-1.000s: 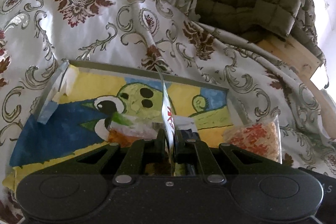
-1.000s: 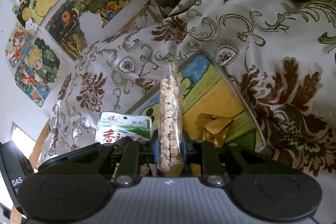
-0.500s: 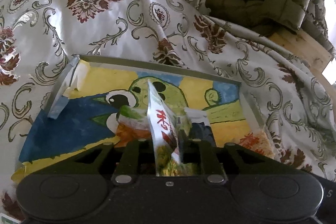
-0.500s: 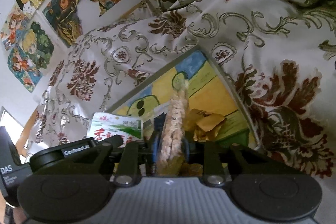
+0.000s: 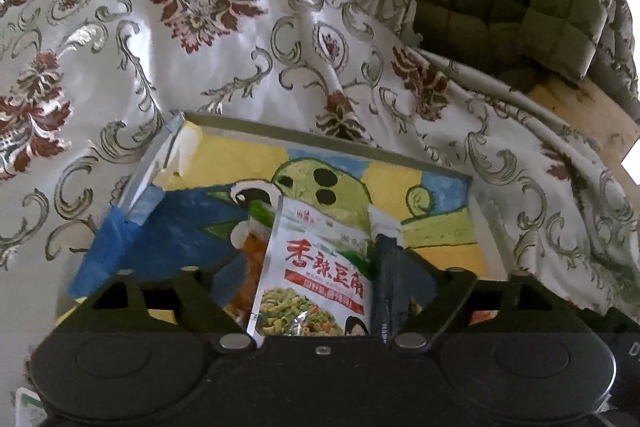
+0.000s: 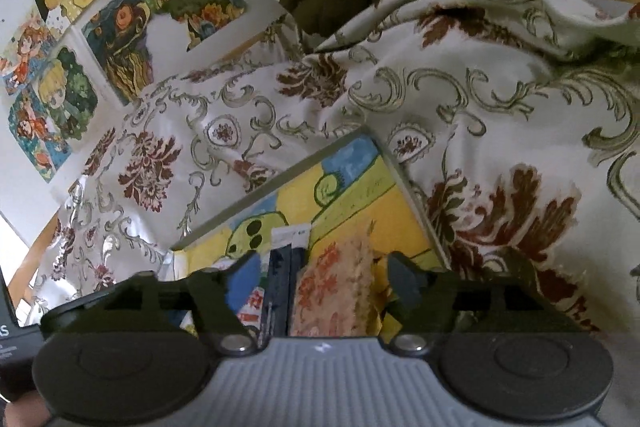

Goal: Organize snacks
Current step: 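Open the right tool over the tray while the left tool releases the bean pack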

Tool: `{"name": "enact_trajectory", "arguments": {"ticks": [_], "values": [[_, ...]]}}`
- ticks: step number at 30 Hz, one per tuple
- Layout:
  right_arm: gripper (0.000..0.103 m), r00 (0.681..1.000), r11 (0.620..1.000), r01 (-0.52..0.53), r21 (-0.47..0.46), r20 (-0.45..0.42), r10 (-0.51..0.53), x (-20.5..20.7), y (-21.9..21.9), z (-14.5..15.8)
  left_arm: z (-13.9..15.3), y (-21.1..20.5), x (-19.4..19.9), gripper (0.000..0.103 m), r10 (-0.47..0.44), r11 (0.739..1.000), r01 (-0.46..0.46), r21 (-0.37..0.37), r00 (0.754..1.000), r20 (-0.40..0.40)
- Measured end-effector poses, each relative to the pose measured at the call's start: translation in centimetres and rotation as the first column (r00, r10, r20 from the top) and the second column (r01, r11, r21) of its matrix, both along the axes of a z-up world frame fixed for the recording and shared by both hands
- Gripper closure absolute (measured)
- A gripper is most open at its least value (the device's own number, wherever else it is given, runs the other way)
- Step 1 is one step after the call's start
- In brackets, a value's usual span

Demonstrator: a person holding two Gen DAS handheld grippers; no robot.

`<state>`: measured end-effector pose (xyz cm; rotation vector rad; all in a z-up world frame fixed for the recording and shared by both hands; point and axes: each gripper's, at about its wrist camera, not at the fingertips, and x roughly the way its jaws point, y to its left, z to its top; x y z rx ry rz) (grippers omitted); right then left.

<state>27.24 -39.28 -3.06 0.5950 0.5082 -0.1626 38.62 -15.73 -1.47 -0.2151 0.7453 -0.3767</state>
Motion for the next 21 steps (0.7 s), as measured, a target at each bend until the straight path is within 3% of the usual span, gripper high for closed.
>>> {"name": "enact_trajectory", "arguments": {"ticks": [4, 7, 14, 21], "values": [[0.010, 1.000, 0.999, 0.012, -0.033, 0.004, -0.012, -0.6, 0.1, 0.9, 1.7, 0.9, -1.4, 0.002, 0.026, 1.000, -0.026, -0.010, 0.998, 0.051], [0.000, 0.999, 0.999, 0.021, -0.045, 0.031, -0.019, -1.5, 0.2, 1.9, 2.9, 1.4, -2.8, 0.001, 0.074, 0.996, -0.078, 0.033, 0.990, 0.117], [0.000, 0.996, 0.988, 0.005, -0.156, 0.094, 0.010, -4.3, 2.0, 4.5, 5.9, 3.2, -6.3, 0.001, 0.131, 0.980, -0.158, 0.117, 0.969, 0.212], [0.000, 0.985, 0.938, -0.023, -0.345, 0.153, 0.080, -8.1, 5.3, 7.8, 7.9, 5.2, -11.4, 0.001, 0.134, 0.973, -0.179, 0.146, 0.952, 0.276]]}}
